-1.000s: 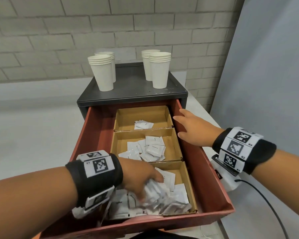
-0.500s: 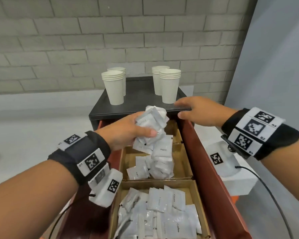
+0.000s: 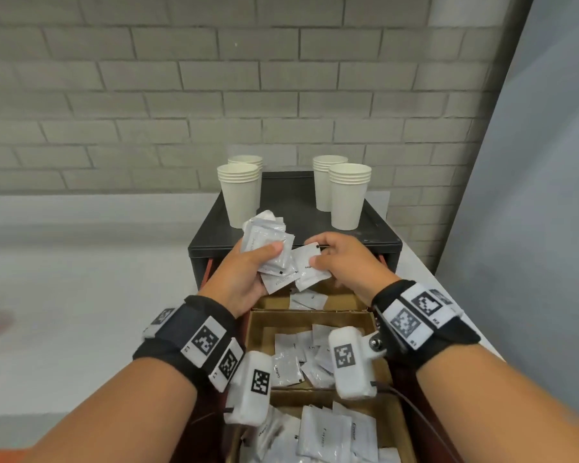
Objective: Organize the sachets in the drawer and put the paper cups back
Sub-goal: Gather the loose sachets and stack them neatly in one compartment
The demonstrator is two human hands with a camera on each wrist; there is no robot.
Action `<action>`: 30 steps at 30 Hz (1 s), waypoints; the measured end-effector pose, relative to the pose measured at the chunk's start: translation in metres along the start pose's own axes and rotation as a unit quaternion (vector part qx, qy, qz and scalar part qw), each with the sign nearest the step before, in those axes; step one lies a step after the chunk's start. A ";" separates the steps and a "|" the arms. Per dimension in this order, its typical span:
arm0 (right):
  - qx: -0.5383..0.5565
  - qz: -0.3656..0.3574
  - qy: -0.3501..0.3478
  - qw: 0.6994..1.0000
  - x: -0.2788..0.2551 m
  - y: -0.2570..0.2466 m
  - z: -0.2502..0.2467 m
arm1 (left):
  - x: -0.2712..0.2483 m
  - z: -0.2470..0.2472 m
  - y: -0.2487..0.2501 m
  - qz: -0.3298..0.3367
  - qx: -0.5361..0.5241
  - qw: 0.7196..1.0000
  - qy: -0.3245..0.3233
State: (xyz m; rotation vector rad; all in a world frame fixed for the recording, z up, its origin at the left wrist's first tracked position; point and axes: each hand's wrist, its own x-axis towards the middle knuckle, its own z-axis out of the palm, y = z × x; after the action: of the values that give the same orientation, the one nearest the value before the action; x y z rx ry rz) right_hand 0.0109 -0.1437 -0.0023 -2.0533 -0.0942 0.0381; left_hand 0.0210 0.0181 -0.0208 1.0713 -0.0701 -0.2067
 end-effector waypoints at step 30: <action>0.063 0.142 0.152 0.976 0.030 0.059 0.011 | 0.009 -0.020 -0.036 -0.016 0.000 0.986 0.163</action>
State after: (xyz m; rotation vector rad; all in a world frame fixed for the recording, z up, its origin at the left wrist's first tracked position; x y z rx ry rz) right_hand 0.0428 -0.1587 -0.0591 -1.9084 0.3839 -0.0920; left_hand 0.0283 0.0175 -0.0621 1.0950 0.2422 -0.0583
